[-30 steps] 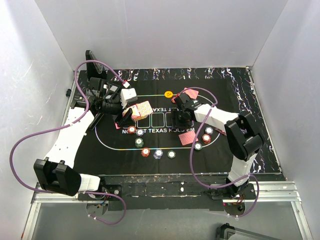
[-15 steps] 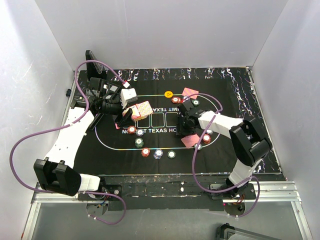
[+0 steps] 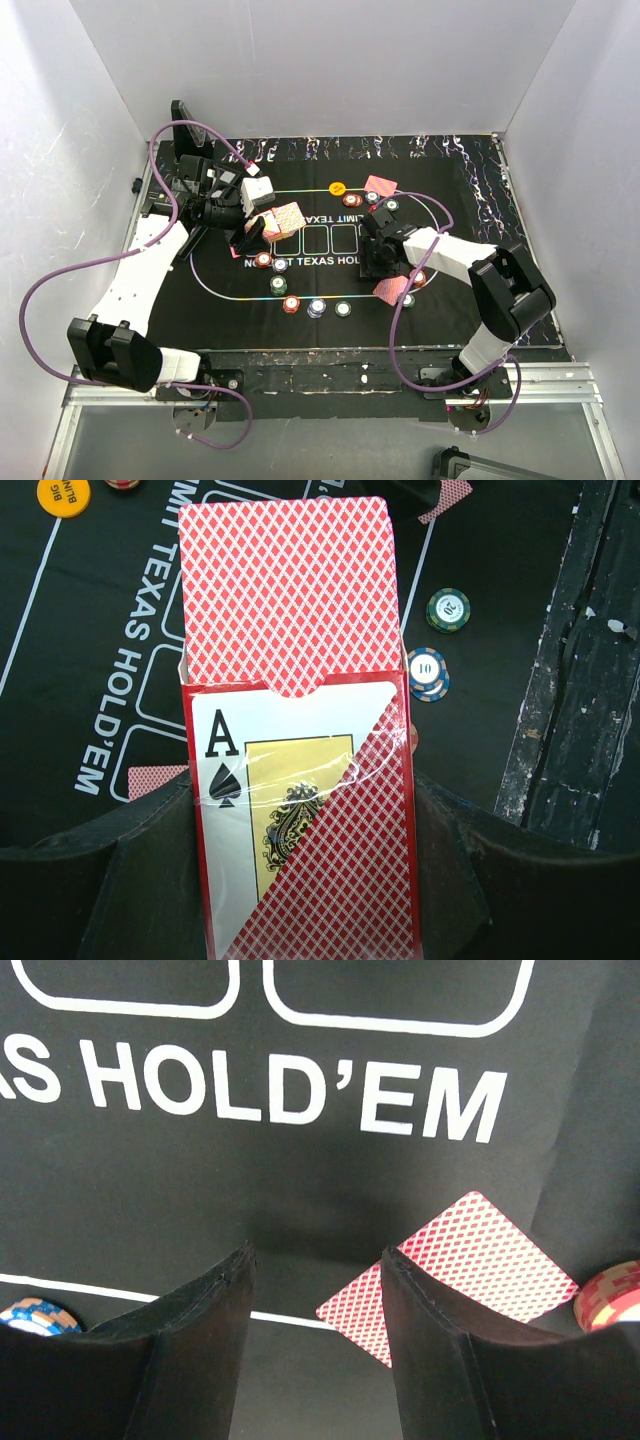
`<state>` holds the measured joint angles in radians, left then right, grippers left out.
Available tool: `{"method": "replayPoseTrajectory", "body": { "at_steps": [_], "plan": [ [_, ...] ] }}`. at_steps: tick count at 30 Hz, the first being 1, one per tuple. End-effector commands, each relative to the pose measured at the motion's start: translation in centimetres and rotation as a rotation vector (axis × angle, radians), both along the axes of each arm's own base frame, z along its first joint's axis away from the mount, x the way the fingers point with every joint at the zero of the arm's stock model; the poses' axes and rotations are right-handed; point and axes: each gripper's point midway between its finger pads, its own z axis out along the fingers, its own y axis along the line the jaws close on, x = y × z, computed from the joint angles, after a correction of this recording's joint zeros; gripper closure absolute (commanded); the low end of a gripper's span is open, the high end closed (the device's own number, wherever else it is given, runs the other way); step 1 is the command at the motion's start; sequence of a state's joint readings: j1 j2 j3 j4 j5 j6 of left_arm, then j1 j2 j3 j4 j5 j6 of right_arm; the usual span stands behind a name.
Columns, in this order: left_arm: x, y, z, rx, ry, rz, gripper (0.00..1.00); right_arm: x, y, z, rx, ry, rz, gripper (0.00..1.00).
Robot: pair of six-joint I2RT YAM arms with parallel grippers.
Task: Distribute texas hold em gaming equipment
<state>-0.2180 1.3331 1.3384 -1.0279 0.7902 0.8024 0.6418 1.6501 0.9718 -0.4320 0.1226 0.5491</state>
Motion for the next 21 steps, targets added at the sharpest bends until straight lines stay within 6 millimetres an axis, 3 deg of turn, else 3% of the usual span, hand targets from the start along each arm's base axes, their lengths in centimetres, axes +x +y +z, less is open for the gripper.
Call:
{"method": "replayPoseTrajectory", "body": {
  "at_steps": [1, 4, 9, 13, 17, 21],
  "plan": [
    [-0.2, -0.3, 2.9, -0.044, -0.090, -0.014, 1.00, 0.9, 1.6, 4.4, 0.083, -0.042, 0.029, 0.38],
    [-0.4, -0.3, 2.6, -0.042, -0.084, -0.019, 1.00, 2.2, 3.8, 9.1, 0.185, -0.091, 0.061, 0.32],
    [-0.7, -0.4, 2.2, -0.051, -0.072, -0.033, 1.00, 2.6, 7.6, 18.4, 0.480, -0.119, 0.140, 0.17],
    [-0.8, -0.6, 2.1, -0.061, -0.063, -0.043, 1.00, 2.2, 10.5, 24.2, 0.727, -0.118, 0.229, 0.15],
    [-0.9, -0.6, 2.0, -0.065, -0.059, -0.045, 1.00, 2.0, 12.9, 27.0, 0.880, -0.090, 0.296, 0.13],
    [-0.9, -0.6, 2.1, -0.064, -0.065, -0.044, 1.00, 2.1, 14.6, 27.5, 0.932, -0.065, 0.330, 0.12]
  ]
}}
